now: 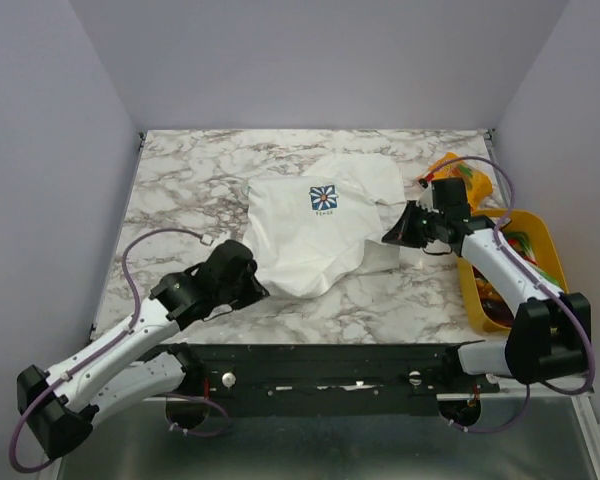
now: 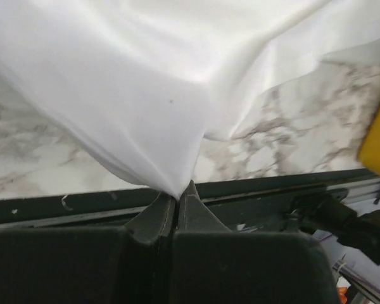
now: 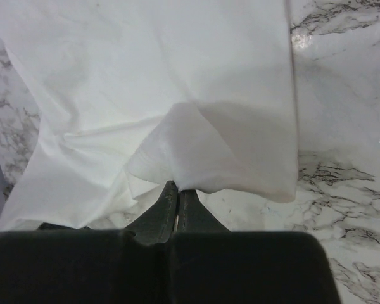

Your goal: Pin the brooch onto the clothing

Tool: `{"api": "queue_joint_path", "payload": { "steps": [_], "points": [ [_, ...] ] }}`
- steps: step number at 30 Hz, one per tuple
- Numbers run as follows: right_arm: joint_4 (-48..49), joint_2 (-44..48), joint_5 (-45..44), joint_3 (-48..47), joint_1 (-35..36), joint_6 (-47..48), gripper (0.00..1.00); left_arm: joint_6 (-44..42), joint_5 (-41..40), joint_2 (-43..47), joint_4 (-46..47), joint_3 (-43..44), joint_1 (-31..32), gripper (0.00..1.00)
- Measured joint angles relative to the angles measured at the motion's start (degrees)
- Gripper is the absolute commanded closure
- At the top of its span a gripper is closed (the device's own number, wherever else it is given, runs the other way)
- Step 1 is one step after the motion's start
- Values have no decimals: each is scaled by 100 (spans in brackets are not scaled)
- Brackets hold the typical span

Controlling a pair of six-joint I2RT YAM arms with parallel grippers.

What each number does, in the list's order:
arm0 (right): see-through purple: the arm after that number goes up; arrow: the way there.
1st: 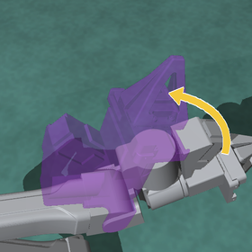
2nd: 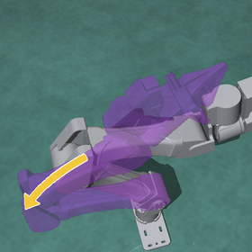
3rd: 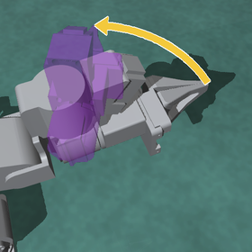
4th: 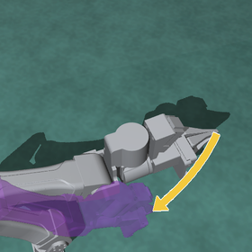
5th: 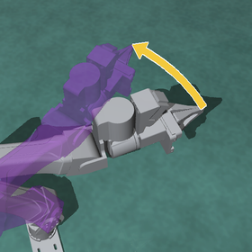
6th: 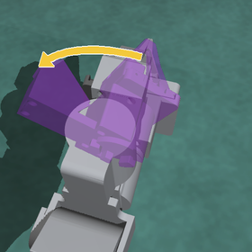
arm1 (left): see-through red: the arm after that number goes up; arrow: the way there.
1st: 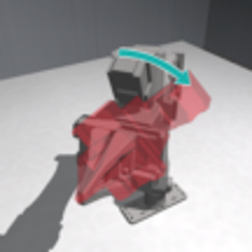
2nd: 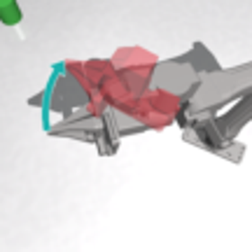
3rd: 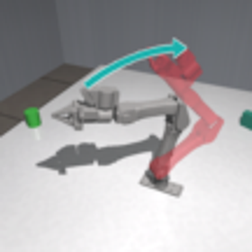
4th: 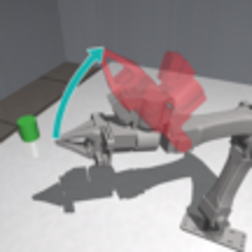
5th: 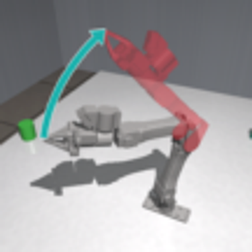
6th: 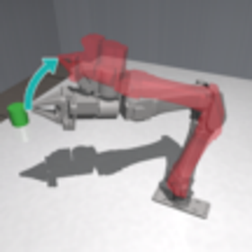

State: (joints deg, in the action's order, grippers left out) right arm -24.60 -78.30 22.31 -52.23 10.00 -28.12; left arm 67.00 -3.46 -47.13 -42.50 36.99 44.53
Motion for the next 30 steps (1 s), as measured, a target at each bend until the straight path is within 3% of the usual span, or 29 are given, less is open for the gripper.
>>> {"api": "queue_joint_path", "payload": {
  "steps": [7,13,23,30],
  "points": [
    [-243,1078,234,-748,0,199,99,-1394,-1499,-678,-334,2796,-28,100],
    [-273,2234,688,-1611,0,450,99,-2542,-2140,-619,-103,4380,-33,100],
    [-317,3440,1652,-2841,0,544,99,-3766,-1711,-402,-138,5912,-33,100],
    [-361,3246,1561,-3757,0,505,99,-4201,-1644,-472,-146,6494,-33,100]
  ]
}}
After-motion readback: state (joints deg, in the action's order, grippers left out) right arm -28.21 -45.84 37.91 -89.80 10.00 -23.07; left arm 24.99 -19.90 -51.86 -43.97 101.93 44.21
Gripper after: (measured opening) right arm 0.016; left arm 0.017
